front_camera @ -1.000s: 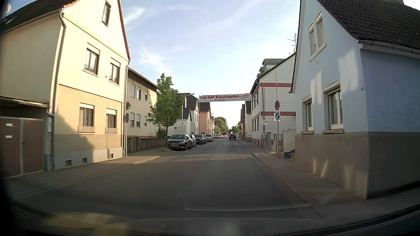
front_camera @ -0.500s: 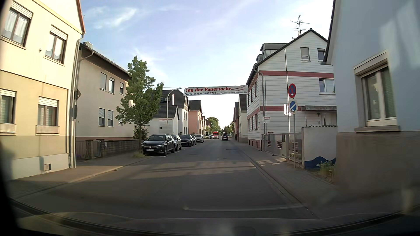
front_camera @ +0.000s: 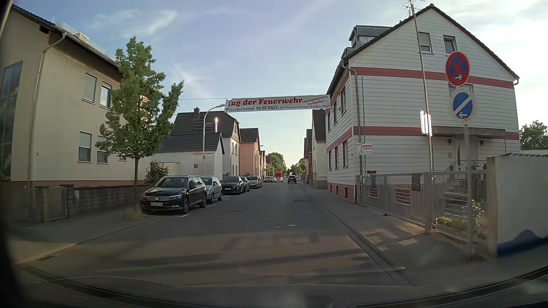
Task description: Follow the waypoints while adhering to traffic rules and regulations
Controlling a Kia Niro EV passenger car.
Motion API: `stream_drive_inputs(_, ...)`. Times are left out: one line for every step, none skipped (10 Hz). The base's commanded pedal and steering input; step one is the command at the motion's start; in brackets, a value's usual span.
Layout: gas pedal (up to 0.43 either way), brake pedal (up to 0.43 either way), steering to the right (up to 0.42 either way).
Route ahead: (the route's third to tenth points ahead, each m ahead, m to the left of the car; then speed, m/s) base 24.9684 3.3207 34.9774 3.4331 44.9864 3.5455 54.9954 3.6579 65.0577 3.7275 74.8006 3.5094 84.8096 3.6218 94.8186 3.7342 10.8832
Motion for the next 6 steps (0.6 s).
stream_drive_inputs(0.039,0.030,0.005)
stream_drive_inputs(0.039,0.030,0.005)
stream_drive_inputs(0.039,0.030,0.005)
stream_drive_inputs(0.039,0.030,0.004)
stream_drive_inputs(0.039,0.030,0.003)
stream_drive_inputs(0.039,0.030,0.001)
